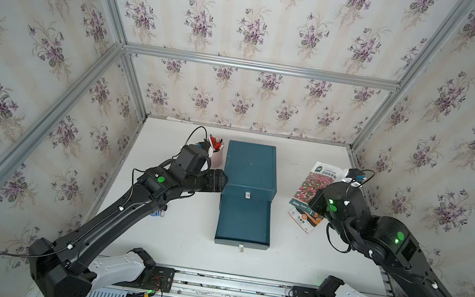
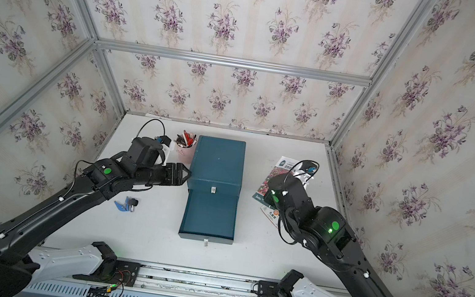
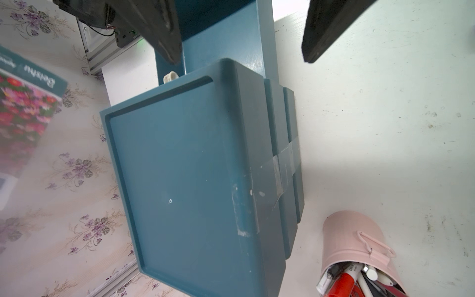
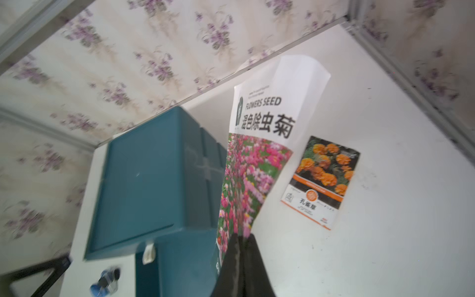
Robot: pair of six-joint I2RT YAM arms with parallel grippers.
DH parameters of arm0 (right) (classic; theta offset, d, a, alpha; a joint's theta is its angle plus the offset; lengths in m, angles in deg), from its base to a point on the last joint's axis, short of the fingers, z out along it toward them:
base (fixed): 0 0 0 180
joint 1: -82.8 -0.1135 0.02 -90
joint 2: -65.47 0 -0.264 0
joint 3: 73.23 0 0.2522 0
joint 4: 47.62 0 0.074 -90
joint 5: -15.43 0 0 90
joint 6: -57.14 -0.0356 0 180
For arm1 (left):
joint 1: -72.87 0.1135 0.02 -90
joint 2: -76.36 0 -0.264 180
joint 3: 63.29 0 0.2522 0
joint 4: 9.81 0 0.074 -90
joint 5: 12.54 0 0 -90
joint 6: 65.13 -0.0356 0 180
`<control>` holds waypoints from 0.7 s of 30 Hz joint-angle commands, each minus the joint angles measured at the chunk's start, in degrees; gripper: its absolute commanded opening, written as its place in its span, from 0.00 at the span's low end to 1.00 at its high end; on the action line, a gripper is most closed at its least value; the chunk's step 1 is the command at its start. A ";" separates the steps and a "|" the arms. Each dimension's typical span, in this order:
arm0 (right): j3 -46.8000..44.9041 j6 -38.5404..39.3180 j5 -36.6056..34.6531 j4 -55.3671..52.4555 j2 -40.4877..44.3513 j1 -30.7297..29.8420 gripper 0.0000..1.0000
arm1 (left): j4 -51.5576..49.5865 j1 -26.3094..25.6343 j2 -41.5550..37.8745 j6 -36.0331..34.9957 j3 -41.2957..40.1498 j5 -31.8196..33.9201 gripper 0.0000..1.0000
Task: Take the seed bags out of the drawer
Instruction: Place the seed packet at the center of the board.
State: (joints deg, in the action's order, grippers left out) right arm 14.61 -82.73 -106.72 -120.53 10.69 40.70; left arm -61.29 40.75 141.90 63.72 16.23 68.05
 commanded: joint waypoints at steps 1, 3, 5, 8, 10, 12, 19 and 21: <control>-3.39 6.50 6.43 1.64 0.05 8.05 0.00 | 0.01 0.21 0.12 -1.31 0.64 -0.08 0.78; -6.57 8.26 9.58 3.71 0.47 13.55 0.00 | -0.18 0.21 -0.05 -1.44 0.56 0.00 0.78; -10.06 9.61 12.47 6.20 1.28 16.88 0.00 | -0.34 0.30 -0.15 -1.42 0.46 0.25 0.78; -15.73 11.25 19.15 10.54 1.75 22.17 0.00 | -0.25 0.56 -0.28 -1.46 0.11 0.18 0.78; -19.46 11.63 22.60 13.09 1.74 24.53 0.00 | -0.17 0.73 -0.24 -1.48 -0.09 0.09 0.78; -23.39 11.60 25.08 15.84 2.13 25.98 0.00 | -0.12 0.71 -0.24 -1.47 -0.20 0.01 0.78; -33.36 10.32 27.91 22.28 3.54 28.25 0.00 | -0.18 1.18 -1.03 -2.03 -1.20 0.31 0.78; -35.17 10.16 27.98 23.81 4.04 28.72 0.00 | 0.21 1.31 -1.11 -1.71 -1.94 0.12 0.79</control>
State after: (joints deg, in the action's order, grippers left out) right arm -18.96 -72.09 -80.25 -101.15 14.21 69.04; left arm -61.44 41.86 141.00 62.67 14.85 68.07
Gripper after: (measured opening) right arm 0.063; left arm 0.785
